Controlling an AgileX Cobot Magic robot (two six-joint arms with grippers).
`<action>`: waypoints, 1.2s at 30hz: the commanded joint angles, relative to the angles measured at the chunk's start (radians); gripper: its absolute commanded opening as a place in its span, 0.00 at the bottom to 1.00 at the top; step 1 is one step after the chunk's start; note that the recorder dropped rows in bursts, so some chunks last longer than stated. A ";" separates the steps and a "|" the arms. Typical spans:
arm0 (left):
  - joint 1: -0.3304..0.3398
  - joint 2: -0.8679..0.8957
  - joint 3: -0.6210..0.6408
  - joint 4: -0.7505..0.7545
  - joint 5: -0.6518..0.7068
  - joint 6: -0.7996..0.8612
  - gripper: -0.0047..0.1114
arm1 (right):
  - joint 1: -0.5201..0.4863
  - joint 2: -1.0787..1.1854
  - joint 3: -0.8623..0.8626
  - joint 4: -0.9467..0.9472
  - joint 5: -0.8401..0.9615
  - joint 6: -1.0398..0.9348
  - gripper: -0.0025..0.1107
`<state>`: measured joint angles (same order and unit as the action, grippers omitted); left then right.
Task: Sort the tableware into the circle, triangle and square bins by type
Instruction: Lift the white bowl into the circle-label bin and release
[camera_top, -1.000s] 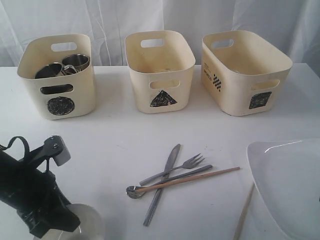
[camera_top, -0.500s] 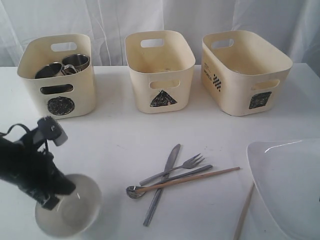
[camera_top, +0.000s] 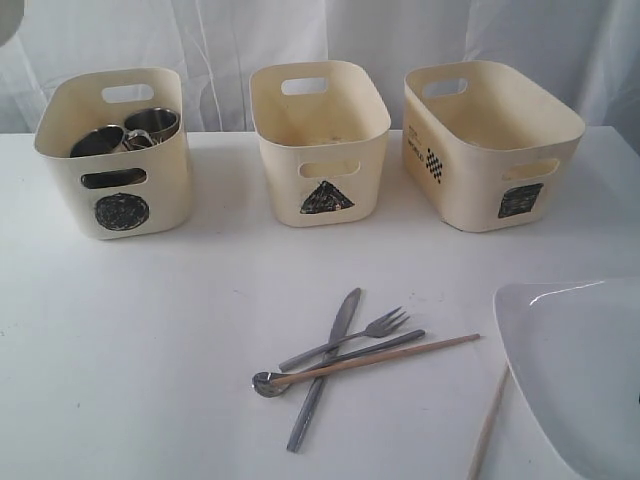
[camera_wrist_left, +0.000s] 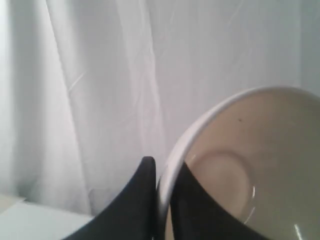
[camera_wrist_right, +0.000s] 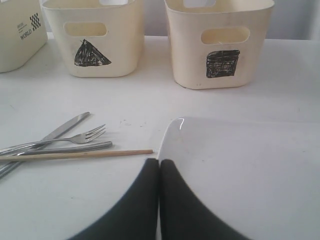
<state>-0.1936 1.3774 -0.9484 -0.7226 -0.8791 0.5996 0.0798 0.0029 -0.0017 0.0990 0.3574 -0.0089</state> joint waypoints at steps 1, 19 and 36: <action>0.013 0.097 -0.060 0.508 0.082 -0.228 0.04 | 0.002 -0.003 0.002 -0.002 -0.006 0.002 0.02; 0.091 0.682 -0.685 0.570 0.577 -0.332 0.41 | 0.002 -0.003 0.002 -0.002 -0.006 0.002 0.02; 0.091 0.295 -0.681 0.575 1.490 -0.470 0.04 | 0.002 -0.003 0.002 -0.002 -0.006 0.033 0.02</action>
<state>-0.1039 1.7298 -1.6568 -0.1435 0.5243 0.2208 0.0798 0.0029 -0.0017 0.0990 0.3574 0.0000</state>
